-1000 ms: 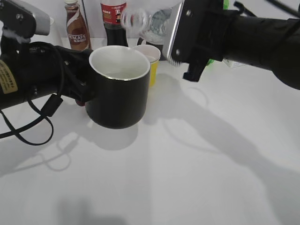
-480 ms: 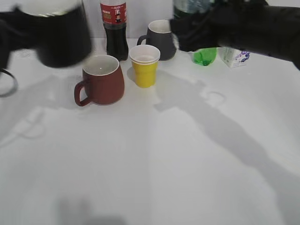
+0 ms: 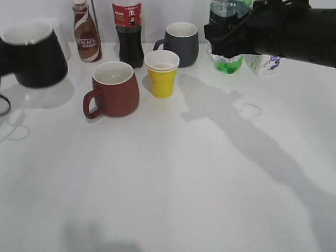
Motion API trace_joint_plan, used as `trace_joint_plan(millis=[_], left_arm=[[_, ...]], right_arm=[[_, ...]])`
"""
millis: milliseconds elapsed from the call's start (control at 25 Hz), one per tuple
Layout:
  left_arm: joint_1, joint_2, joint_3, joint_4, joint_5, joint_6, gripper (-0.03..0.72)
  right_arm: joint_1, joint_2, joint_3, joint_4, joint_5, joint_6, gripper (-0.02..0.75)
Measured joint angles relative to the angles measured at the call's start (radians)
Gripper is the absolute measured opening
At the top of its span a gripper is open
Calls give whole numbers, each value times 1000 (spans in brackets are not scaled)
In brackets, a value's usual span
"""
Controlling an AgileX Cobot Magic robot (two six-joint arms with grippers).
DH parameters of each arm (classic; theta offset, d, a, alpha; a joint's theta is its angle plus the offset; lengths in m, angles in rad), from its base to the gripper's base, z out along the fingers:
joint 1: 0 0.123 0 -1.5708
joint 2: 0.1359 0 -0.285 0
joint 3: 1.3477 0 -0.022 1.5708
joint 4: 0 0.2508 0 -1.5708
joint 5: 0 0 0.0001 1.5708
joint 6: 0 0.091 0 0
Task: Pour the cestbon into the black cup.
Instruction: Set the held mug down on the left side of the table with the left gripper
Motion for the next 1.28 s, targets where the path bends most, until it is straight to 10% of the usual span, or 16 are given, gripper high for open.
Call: trace_joint_plan(millis=[920, 1280], left_arm=[[3, 220, 29, 5, -130, 26, 56], [3, 217, 49, 11, -169, 11, 254]], right_arm=[[0, 0, 0, 0, 42, 10, 433], [0, 0, 0, 0, 43, 12, 433]])
